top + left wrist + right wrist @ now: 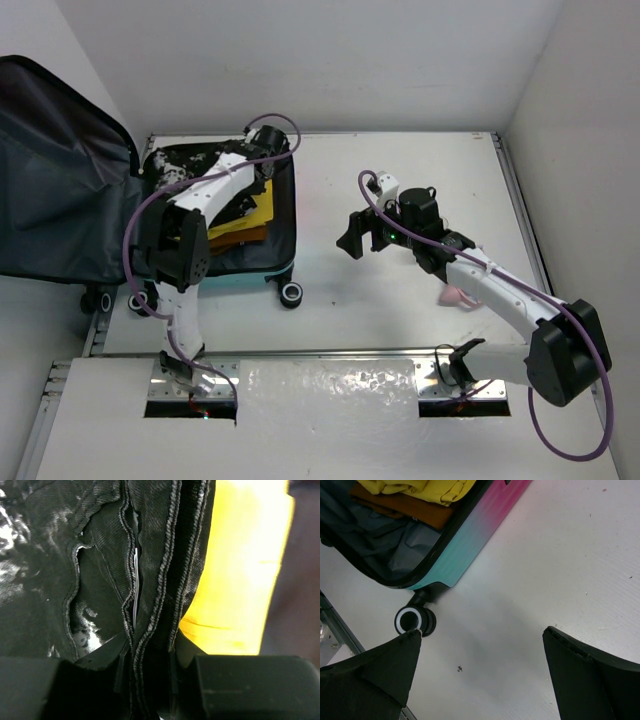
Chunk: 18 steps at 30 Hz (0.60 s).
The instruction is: Pack the luggage
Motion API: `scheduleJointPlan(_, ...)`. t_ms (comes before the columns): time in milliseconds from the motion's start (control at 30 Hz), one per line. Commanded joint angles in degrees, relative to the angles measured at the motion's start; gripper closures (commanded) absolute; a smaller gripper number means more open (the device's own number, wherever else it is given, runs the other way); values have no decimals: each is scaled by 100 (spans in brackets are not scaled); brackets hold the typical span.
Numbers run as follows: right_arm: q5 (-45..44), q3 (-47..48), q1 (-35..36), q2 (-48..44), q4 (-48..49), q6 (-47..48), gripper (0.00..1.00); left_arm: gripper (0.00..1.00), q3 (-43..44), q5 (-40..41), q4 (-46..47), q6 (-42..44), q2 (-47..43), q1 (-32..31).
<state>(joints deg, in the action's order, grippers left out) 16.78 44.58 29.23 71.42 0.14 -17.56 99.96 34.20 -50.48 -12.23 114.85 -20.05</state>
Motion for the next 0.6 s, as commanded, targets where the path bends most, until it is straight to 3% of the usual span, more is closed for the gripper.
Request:
scheduleJointPlan(0, 89, -2, -14, -23, 302, 7, 1, 100, -117, -545, 240, -69, -174, -411)
scheduleJointPlan(267, 106, -11, -14, 56, 302, 25, 1, 100, -372, -747, 311, -52, 186, -614)
scheduleJointPlan(300, 124, -2, -14, 74, 302, 16, 1, 85, -364, -748, 284, -52, 213, -605)
scheduleJointPlan(367, 142, -2, -14, 109, 285, 25, 1, 69, -399, -782, 275, -25, 222, -631)
scheduleJointPlan(400, 142, -2, -14, 101, 285, 25, 1, 47, -416, -739, 267, -8, 170, -657)
scheduleJointPlan(467, 124, 7, -14, 118, 267, 42, 1, 19, -373, -529, 205, -34, -5, -693)
scheduleJointPlan(500, 133, 16, -14, 118, 258, 42, 1, 11, -329, -424, 162, -43, -102, -702)
scheduleJointPlan(567, 142, 51, -14, 127, 232, 42, 1, 6, -101, -160, 108, -43, -434, -693)
